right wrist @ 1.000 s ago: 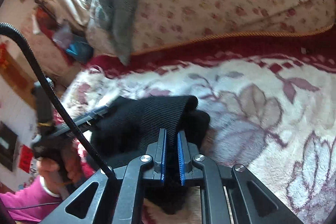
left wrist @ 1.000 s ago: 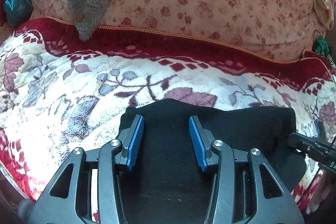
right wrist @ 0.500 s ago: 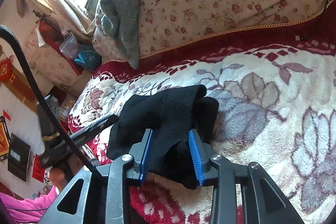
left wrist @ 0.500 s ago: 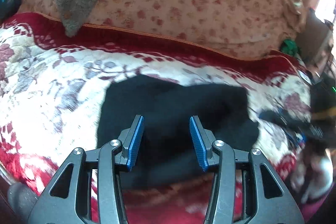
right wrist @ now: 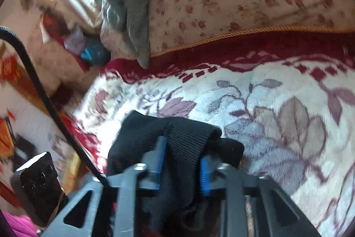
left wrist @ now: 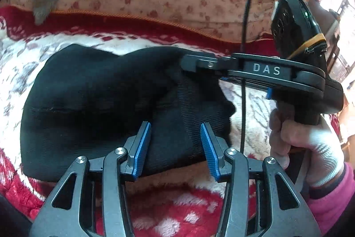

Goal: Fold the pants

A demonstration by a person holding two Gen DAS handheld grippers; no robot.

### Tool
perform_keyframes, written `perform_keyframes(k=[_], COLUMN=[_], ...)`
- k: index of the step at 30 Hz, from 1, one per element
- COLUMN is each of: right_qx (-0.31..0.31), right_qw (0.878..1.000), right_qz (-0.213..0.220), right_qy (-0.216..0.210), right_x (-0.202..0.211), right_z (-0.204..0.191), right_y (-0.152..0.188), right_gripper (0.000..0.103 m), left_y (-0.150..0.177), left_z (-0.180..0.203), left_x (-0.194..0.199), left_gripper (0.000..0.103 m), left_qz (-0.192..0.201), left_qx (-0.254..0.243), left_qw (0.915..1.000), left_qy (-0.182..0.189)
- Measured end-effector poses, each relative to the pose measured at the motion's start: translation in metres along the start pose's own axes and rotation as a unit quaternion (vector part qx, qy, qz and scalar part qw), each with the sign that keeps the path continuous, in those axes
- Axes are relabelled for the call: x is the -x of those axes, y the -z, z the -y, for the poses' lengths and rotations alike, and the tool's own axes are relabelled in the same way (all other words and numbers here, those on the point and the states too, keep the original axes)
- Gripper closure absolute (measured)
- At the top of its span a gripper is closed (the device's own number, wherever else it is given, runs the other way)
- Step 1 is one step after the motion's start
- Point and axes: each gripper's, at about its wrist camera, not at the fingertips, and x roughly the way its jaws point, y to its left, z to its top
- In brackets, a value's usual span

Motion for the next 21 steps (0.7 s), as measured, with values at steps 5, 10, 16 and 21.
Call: perform_keyframes(k=[5, 10, 16, 21], right_qx=[0.044, 0.027, -0.007, -0.006], right_qw=[0.999, 0.997, 0.996, 0.995], right_qz=[0.016, -0.008, 0.011, 0.044], right_qy=[0.028, 0.066, 0.086, 0.084], right_x=[0.016, 0.000, 0.017, 0.041], right_z=[-0.012, 0.005, 0.003, -0.019], right_y=[-0.002, 0.007, 0.010, 0.015], right_gripper=[0.092, 0.092, 0.089, 0.077], left_y=[-0.001, 0.000, -0.005, -0.009], left_z=[0.007, 0.001, -0.017, -0.029], left_x=[-0.010, -0.006, 0.015, 0.036], left_gripper=[0.058, 0.058, 0.058, 0.058], left_qz=[-0.004, -0.005, -0.003, 0.020], left_qx=[-0.009, -0.005, 0.021, 0.026], left_qw=[0.9999, 0.9998, 0.9994, 0.9961], left_qy=[0.012, 0.016, -0.027, -0.082])
